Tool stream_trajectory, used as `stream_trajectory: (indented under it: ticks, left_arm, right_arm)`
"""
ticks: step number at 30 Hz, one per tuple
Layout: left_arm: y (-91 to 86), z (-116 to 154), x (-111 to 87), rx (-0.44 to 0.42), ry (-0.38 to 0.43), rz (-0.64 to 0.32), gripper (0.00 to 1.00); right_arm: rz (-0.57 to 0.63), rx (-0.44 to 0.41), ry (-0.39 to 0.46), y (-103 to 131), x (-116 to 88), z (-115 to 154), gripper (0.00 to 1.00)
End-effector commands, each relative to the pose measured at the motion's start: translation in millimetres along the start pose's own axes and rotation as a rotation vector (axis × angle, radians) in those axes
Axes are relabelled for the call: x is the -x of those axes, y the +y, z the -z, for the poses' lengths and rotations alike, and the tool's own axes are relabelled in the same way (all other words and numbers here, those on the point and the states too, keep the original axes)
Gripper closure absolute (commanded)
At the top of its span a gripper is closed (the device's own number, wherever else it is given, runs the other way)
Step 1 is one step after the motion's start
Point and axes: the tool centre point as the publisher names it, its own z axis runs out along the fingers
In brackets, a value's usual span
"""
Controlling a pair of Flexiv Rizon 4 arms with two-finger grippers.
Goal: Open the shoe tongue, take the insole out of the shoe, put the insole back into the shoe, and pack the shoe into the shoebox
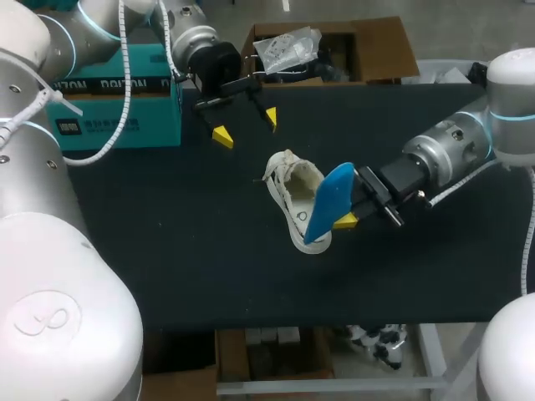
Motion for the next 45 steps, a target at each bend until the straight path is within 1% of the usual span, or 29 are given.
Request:
stream_trajectory:
  ticks: [1, 25, 26, 27, 28, 30, 31, 33, 35, 37, 38, 39, 40, 42, 43, 44, 45]
  left_arm:
    - [3.0, 4, 3.3, -0.009, 0.016, -0.001, 0.00]
    - [3.0, 4, 3.3, -0.009, 0.016, -0.001, 0.00]
    - [1.9, 2, 1.6, -0.008, -0.015, 0.000, 0.00]
    - [1.2, -1, -2.2, -0.004, -0.052, -0.004, 0.00]
    - [-0.2, -5, -5.5, -0.005, -0.088, 0.007, 0.00]
    - [-2.8, -13, -14.6, 0.004, -0.158, 0.006, 0.00]
    - [-3.9, -17, -19.8, -0.003, -0.168, -0.002, 0.00]
    - [-5.8, -25, -28.6, 0.009, -0.234, -0.011, 0.00]
    - [-6.6, -31, -36.6, -0.003, -0.285, -0.025, 0.00]
    - [-4.7, -38, -42.2, 0.016, -0.349, -0.032, 0.00]
    - [-3.4, -42, -44.5, 0.016, -0.367, -0.033, 0.00]
    - [-2.8, -45, -48.0, 0.003, -0.367, -0.037, 0.00]
    - [-2.1, -48, -50.7, 0.015, -0.408, -0.039, 0.00]
    - [-0.8, -54, -55.5, 0.006, -0.431, -0.048, 0.00]
    - [-0.4, -57, -55.8, 0.031, -0.470, -0.043, 0.00]
    - [0.0, -60, -56.7, 0.043, -0.485, -0.044, 0.00]
    - [-0.1, -62, -57.5, 0.040, -0.515, -0.045, 0.00]
  right_arm:
    - [0.000, -0.002, 0.000, 0, 0, 0, 1.00]
    - [0.000, -0.002, 0.000, 0, 0, 0, 1.00]
    - [0.000, -0.002, 0.000, 0, 0, 0, 1.00]
    - [0.007, -0.004, 0.034, 2, 0, 1, 1.00]
    - [-0.009, 0.004, 0.055, 3, 0, 1, 1.00]
    - [0.003, 0.015, 0.092, 4, -2, 1, 1.00]
    - [-0.001, 0.026, 0.103, 5, -3, 1, 1.00]
    - [0.006, 0.035, 0.127, 6, -6, 2, 1.00]
    - [0.006, 0.042, 0.154, 8, -9, 3, 1.00]
    - [0.010, 0.050, 0.183, 9, -12, 5, 1.00]
    - [0.006, 0.054, 0.194, 10, -14, 6, 1.00]
    - [0.019, 0.054, 0.200, 11, -15, 8, 1.00]
    - [0.020, 0.054, 0.201, 11, -16, 9, 1.00]
    - [0.020, 0.058, 0.220, 13, -19, 11, 1.00]
    - [0.018, 0.060, 0.228, 14, -20, 12, 1.00]
    - [0.007, 0.066, 0.247, 15, -22, 14, 1.00]
    - [0.006, 0.067, 0.246, 16, -24, 15, 1.00]
